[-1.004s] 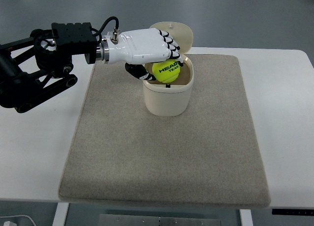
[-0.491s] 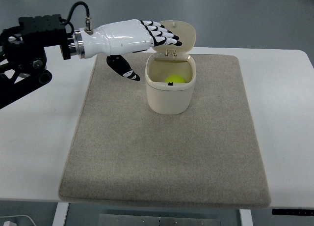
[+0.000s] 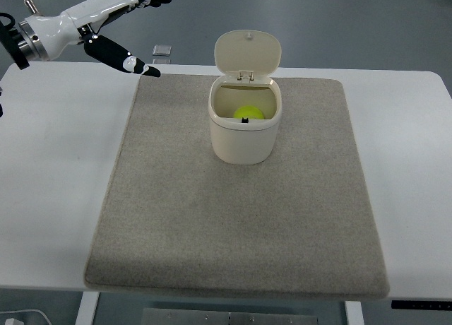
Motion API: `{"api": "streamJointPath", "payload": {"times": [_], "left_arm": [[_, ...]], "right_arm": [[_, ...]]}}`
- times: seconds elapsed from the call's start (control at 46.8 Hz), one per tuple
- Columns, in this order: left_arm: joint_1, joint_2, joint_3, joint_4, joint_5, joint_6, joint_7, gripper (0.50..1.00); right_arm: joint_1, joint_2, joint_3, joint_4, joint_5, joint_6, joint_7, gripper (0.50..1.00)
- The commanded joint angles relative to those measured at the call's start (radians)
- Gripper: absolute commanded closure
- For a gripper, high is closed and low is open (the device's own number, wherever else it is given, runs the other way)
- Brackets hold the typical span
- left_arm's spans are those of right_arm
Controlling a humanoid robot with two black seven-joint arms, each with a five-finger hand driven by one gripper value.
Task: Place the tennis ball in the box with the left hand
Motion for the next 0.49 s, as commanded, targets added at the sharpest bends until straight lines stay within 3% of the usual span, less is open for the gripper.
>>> {"api": "streamJointPath", "payload": {"times": [0.0,0.321,0.47], "left_arm": [[0.021,0.003,-0.006,0.064,-0.145,-0.072,0.0,0.508],[0.061,-0.014,-0.008,0.276,-0.573,-0.308,0.029,0.508],[0.087,-0.051,-0.009,0.361,-0.798,-0.418,0.177,0.506]], "right_arm": [[0.0,0.0,0.0,0.0,0.0,-0.002,0.0,0.562],[0.0,0.0,0.0,0.0,0.0,0.0,0.0,0.562],[0.0,0.0,0.0,0.0,0.002,-0.002,0.0,0.562]]}}
